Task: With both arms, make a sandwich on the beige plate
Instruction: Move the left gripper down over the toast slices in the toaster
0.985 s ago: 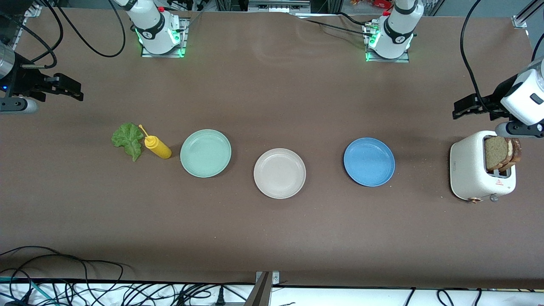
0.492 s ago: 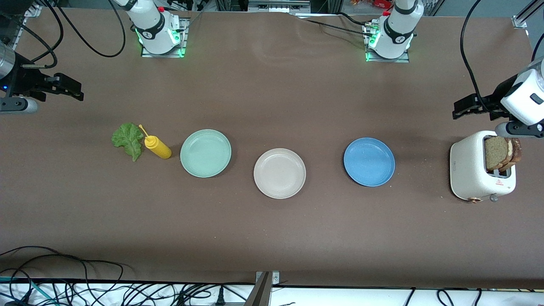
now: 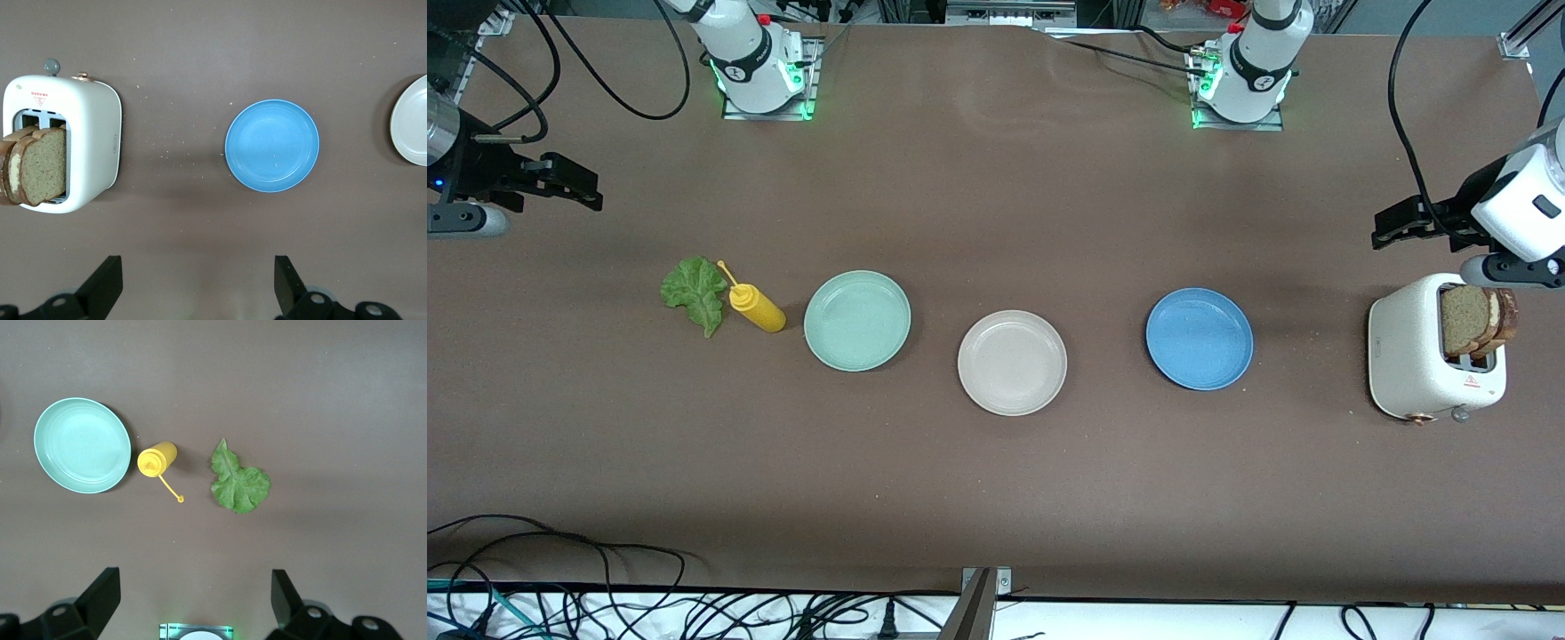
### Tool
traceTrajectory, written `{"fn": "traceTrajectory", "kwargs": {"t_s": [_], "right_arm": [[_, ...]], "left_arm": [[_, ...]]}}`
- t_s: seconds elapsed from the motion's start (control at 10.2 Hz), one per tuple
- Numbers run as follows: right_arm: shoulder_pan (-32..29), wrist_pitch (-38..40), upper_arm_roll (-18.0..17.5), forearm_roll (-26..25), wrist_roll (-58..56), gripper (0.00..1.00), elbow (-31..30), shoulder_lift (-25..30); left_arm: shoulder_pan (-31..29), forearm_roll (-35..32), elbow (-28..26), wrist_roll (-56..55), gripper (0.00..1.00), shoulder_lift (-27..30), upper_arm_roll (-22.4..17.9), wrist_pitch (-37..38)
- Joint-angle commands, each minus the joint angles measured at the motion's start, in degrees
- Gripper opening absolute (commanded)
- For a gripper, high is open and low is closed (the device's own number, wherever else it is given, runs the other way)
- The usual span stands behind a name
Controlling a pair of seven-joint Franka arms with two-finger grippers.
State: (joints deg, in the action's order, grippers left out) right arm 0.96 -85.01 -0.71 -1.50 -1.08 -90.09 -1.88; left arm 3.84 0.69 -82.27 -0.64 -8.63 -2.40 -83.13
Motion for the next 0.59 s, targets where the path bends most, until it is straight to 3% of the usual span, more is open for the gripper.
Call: {"fn": "traceTrajectory", "kwargs": {"t_s": [0.0,0.49], "right_arm": [[-0.17,1.07,0.00,0.44,-0.76,1.00,0.97,0.03],[-0.25,1.16,0.00,0.44,-0.67,1.00,1.05,0.03]], "left_arm": [[0.20,0.01,1.41,0.29,1.00,-0.43,-0.06,0.61],[0.20,0.01,1.33,0.20,1.00,-0.86,-0.06,0.69]]}}
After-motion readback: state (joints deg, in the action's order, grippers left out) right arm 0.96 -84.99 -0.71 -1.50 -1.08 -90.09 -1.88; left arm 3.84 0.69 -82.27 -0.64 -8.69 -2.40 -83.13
